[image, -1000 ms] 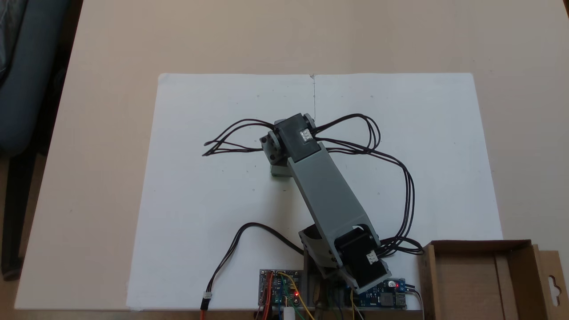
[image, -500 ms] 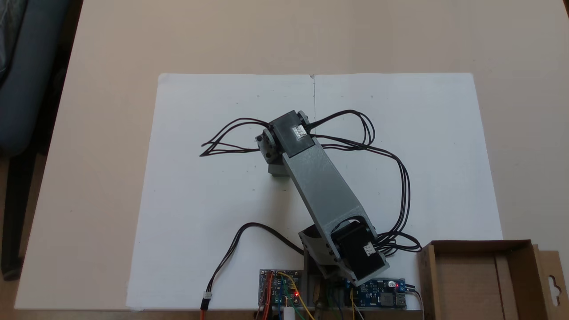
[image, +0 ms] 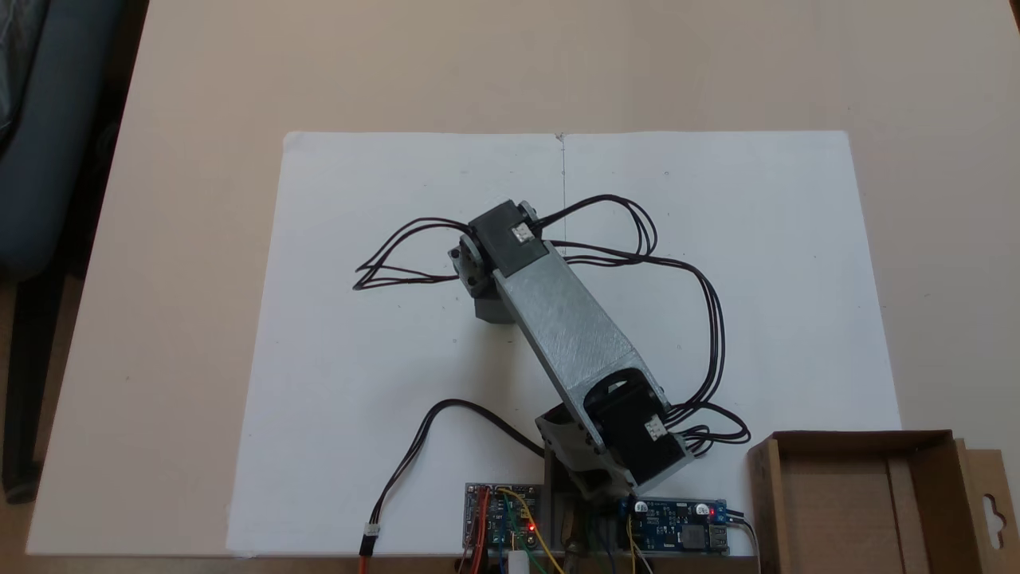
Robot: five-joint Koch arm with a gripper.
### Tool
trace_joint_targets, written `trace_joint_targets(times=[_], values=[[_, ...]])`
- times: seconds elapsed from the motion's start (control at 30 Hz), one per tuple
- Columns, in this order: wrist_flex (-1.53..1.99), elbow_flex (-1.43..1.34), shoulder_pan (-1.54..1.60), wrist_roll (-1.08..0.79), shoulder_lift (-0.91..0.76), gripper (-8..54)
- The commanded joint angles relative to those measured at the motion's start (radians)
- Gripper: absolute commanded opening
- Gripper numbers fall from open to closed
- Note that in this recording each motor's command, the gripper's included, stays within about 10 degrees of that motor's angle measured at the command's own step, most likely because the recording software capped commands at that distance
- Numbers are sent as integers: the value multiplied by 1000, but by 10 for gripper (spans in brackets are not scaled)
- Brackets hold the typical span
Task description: Grasp a green dice and put it in the bin.
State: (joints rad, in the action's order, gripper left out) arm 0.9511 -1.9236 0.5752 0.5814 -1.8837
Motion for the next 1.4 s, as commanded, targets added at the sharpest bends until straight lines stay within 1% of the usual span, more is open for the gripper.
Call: trace_joint_targets(times=[0.0,0.2,0.43,0.57,1.1,1.37], values=[[-37,0,0,97,-18,412],[-41,-18,-5,137,-18,412],[-64,-20,-8,138,-17,412],[-106,-20,-2,138,29,412],[-133,-37,2,138,112,413],[-161,-61,-2,137,110,413]])
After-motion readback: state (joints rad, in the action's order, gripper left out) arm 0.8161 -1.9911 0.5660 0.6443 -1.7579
